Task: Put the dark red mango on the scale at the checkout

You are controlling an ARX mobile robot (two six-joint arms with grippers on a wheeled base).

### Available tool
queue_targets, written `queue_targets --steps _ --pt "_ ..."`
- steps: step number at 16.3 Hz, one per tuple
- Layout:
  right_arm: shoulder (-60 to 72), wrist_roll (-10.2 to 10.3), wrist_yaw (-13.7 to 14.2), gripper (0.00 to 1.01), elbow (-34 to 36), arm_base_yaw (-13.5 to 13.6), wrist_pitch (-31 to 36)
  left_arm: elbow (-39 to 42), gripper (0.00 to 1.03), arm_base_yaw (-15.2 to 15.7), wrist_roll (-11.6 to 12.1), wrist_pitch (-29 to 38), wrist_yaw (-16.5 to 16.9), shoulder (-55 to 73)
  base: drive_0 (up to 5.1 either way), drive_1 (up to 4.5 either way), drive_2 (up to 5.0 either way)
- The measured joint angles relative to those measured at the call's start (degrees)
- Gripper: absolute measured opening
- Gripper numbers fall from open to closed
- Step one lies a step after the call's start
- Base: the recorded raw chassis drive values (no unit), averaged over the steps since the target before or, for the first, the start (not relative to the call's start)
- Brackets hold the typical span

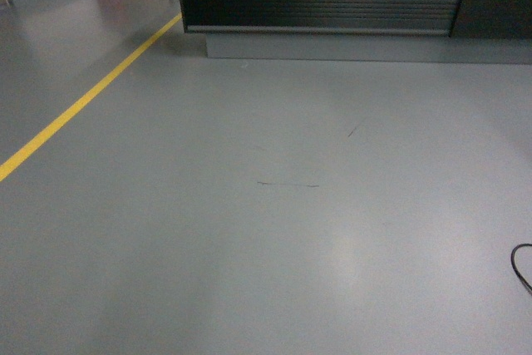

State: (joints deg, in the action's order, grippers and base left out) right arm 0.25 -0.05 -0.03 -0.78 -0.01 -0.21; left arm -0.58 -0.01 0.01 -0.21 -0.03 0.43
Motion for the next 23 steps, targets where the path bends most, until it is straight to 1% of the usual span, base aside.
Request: queue_targets --steps 23 --pt "0.00 0.00 0.00 0.98 0.00 0.00 0.00 0.00 0.98 0.00 0.00 0.00 0.00 0.00 0.0 0.00 0.0"
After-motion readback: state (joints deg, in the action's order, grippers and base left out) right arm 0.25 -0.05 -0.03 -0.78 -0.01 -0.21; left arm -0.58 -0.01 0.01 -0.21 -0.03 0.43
